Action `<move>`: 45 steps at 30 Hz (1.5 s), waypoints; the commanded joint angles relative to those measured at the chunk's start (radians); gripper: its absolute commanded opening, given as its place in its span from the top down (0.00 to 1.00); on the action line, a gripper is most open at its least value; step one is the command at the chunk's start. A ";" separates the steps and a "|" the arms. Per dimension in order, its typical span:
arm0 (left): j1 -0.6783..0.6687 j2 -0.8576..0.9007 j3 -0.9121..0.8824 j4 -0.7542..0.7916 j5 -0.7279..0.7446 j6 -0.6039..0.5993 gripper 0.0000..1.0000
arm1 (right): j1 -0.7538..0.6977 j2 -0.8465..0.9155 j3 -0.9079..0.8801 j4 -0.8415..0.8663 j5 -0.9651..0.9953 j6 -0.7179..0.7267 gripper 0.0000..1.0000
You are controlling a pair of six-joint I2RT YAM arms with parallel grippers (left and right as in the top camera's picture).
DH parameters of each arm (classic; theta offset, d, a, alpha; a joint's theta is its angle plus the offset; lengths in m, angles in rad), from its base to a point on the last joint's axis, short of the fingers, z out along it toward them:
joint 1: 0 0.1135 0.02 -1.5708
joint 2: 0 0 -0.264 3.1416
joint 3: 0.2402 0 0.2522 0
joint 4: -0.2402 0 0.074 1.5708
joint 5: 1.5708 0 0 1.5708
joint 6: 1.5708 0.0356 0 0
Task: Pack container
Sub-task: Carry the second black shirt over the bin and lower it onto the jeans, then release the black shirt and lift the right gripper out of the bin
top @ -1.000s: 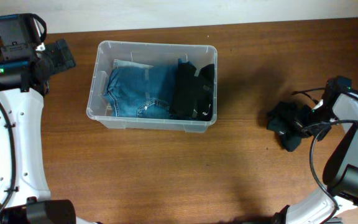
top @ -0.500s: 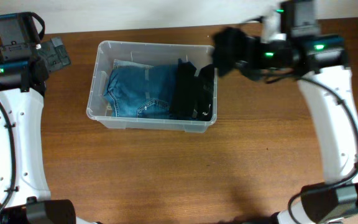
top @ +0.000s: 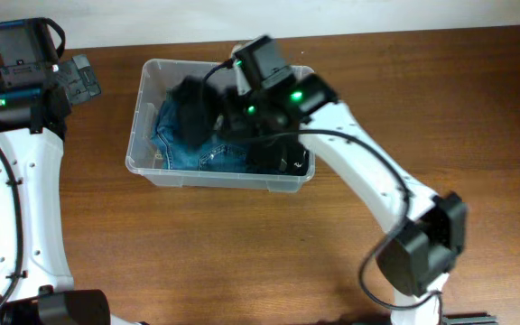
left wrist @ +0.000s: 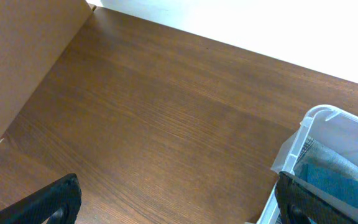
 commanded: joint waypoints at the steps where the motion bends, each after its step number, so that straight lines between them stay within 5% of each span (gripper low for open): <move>1: 0.004 0.007 0.011 0.000 -0.014 -0.002 0.01 | 0.013 0.048 0.017 -0.003 0.016 0.016 0.15; 4: 0.004 0.007 0.011 0.000 -0.014 -0.002 0.00 | 0.011 0.048 0.018 -0.014 0.026 0.008 0.10; 8: 0.004 0.007 0.011 0.000 -0.014 -0.002 0.01 | 0.011 0.030 0.045 -0.023 0.038 -0.043 0.16; 10: 0.004 0.007 0.011 0.000 -0.014 -0.002 0.01 | 0.012 0.030 0.063 -0.024 0.038 -0.052 0.25; 12: 0.004 0.007 0.011 0.000 -0.014 -0.002 0.01 | 0.013 0.031 0.063 -0.013 0.038 -0.052 0.53; 16: 0.004 0.007 0.011 0.000 -0.014 -0.002 0.01 | 0.023 0.058 0.063 0.010 0.038 -0.051 0.74; 30: 0.004 0.007 0.011 0.000 -0.014 -0.002 0.01 | 0.064 0.272 0.063 0.031 0.025 -0.074 0.75; 36: 0.004 0.007 0.011 0.000 -0.014 -0.002 0.00 | 0.024 0.184 0.174 -0.072 0.067 -0.097 0.69; 44: 0.004 0.007 0.011 0.000 -0.014 -0.002 0.00 | -0.082 0.153 0.567 -0.418 0.121 -0.123 0.02; 45: 0.004 0.007 0.011 0.000 -0.014 -0.002 0.01 | -0.097 0.153 0.603 -0.454 0.123 -0.123 0.02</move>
